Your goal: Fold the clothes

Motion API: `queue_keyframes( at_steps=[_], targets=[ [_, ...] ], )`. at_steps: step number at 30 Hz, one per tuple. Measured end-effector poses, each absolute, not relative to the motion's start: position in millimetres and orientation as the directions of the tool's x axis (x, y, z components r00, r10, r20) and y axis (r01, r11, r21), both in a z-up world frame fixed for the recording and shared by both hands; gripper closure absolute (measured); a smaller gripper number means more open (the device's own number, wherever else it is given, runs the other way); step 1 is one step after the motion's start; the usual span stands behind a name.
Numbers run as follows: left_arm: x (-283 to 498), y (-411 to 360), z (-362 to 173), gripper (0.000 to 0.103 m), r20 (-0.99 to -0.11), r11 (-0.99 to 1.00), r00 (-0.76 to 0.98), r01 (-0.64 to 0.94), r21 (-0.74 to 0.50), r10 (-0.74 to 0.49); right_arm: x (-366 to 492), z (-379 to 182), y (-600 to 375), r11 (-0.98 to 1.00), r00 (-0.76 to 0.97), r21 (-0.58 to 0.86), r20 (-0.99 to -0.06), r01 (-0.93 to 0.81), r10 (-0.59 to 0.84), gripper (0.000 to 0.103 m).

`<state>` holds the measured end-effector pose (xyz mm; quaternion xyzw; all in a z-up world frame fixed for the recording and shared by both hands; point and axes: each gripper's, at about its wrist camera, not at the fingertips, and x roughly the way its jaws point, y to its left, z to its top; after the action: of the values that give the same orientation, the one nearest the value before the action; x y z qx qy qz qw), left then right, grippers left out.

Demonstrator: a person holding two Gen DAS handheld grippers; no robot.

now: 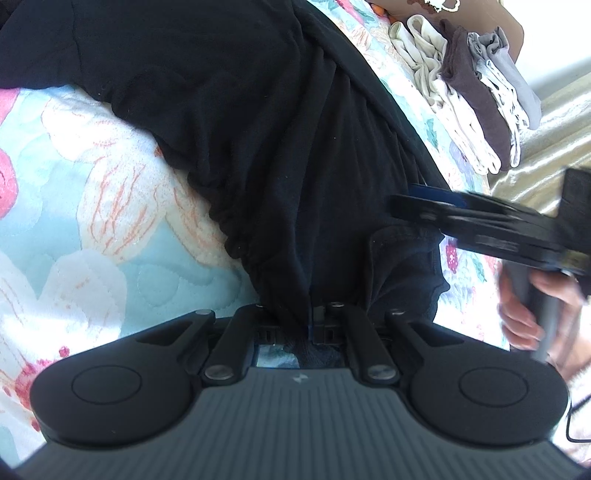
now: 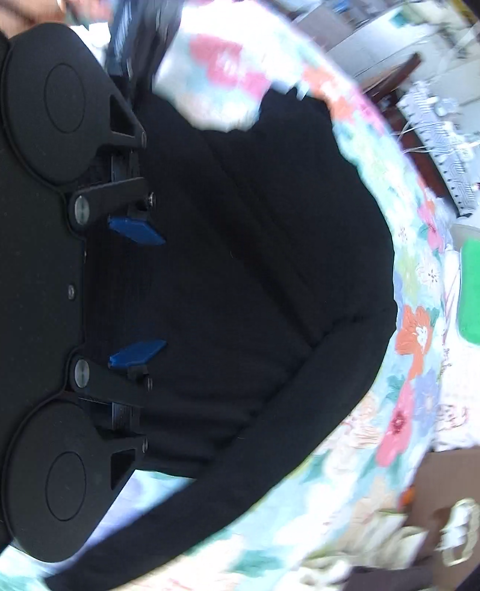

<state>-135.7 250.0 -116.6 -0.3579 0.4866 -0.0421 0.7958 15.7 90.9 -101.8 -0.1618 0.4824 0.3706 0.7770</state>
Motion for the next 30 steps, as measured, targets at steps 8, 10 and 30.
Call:
queue_keyframes(
  at_steps=[8, 10, 30],
  targets=[
    [-136.7, 255.1, -117.7, 0.098, -0.738, 0.725, 0.524, -0.292, -0.624, -0.425, -8.5, -107.9, 79.7, 0.618, -0.008, 0.253, -0.929, -0.744, 0.371, 0.04],
    [-136.1, 255.0, -116.7, 0.097, -0.738, 0.727, 0.525, -0.289, -0.623, -0.424, -21.7, -104.0, 73.3, 0.594, -0.037, 0.253, -0.936, -0.764, 0.351, 0.04],
    [-131.5, 262.9, -129.1, 0.048, -0.665, 0.618, 0.54, -0.304, -0.725, -0.516, 21.1, -135.8, -32.7, 0.742, 0.086, 0.652, -0.739, -0.159, 0.668, 0.018]
  ],
)
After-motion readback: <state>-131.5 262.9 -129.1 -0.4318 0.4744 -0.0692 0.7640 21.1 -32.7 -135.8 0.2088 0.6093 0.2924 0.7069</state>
